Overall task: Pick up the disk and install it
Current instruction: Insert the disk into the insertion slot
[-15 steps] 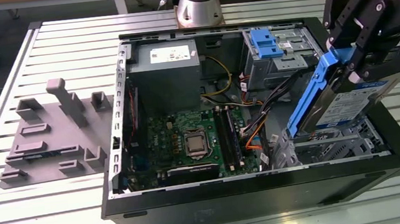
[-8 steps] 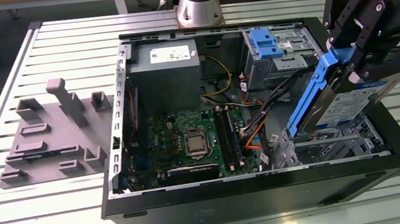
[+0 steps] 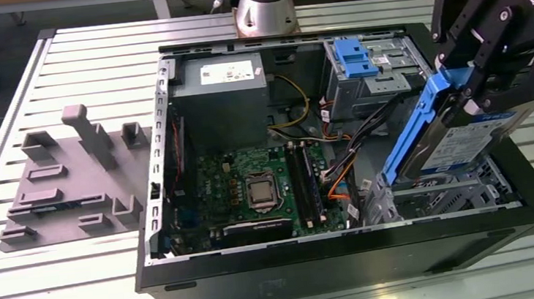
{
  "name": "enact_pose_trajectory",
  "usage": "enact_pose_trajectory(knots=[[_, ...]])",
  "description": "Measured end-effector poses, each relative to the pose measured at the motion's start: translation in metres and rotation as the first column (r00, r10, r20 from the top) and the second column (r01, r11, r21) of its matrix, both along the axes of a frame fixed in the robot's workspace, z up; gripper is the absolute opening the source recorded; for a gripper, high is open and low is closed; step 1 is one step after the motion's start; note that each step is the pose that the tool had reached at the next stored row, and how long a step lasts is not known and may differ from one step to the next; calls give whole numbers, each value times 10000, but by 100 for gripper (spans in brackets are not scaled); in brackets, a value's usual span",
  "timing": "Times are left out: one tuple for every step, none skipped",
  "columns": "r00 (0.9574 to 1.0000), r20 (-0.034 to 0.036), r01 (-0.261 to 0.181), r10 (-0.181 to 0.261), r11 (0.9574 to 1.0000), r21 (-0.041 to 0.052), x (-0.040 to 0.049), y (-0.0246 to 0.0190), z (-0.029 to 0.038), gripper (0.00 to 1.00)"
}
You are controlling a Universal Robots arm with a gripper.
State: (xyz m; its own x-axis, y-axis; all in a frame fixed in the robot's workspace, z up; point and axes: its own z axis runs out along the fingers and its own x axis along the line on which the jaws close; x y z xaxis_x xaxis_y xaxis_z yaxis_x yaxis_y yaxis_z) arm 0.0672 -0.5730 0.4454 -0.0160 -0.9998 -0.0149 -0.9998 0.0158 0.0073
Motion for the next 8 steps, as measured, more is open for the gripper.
enact_pose_trajectory(knots=[[10000,0,27,-27,10000,0,1,-1,-9,36],[10000,0,50,-50,10000,-2,2,0,-16,36],[10000,0,59,-59,10000,-1,2,0,-22,36],[10000,1,59,-59,10000,0,5,0,-26,36],[10000,0,62,-62,10000,-1,6,0,-30,36],[10000,0,71,-71,10000,-1,7,0,-34,36],[10000,0,84,-84,10000,0,7,-1,-38,36],[9999,0,105,-105,9999,0,9,-1,-42,36]])
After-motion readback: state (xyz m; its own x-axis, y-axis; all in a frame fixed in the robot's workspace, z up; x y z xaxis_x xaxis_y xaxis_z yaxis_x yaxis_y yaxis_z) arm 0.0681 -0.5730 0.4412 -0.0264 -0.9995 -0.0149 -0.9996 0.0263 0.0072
